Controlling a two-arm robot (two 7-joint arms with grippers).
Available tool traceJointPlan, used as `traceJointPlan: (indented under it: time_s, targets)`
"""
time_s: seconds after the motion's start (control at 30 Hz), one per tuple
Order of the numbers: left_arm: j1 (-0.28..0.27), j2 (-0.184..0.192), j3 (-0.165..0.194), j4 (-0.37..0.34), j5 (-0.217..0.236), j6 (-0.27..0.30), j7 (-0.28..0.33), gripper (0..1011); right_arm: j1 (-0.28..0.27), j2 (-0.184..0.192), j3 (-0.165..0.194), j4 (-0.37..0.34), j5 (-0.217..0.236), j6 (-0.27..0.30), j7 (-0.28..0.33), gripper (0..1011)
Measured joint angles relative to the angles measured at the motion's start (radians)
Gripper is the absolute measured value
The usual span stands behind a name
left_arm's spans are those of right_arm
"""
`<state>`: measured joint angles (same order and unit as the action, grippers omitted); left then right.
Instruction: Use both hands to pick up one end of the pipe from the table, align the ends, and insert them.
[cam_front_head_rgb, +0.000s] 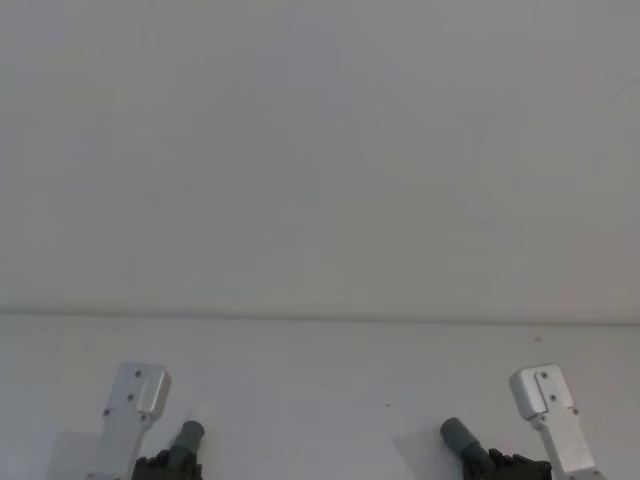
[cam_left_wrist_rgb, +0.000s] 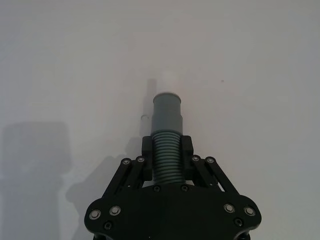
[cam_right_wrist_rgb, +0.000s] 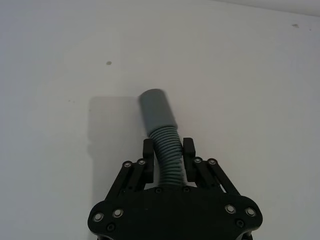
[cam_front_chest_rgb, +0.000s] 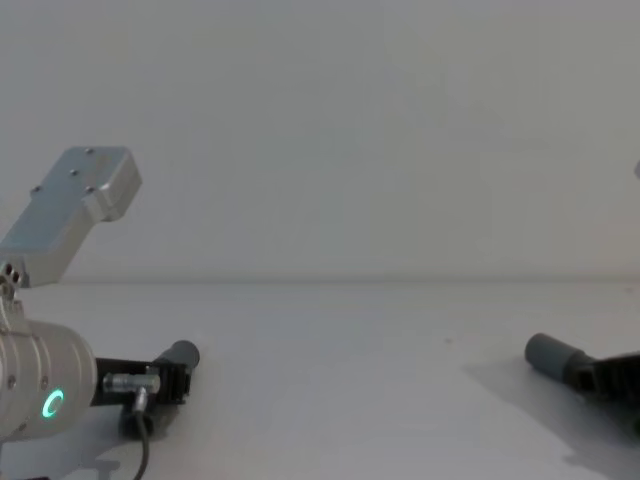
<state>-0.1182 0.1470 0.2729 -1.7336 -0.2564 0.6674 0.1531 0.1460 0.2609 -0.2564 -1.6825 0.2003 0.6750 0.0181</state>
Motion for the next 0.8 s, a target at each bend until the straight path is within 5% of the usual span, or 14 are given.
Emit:
traceJointPlan:
  time_s: [0.27,0.8]
  targets:
    - [0.0,0.0,0.0,0.0,0.0,0.0,0.0,293,0.001,-0.001,0.0,0.001,-0.001,0.001,0.0,211]
    - [0.0,0.0,0.0,0.0,0.0,0.0,0.0,293,0.001,0.0,0.0,0.001,-0.002,0.001,0.0,188]
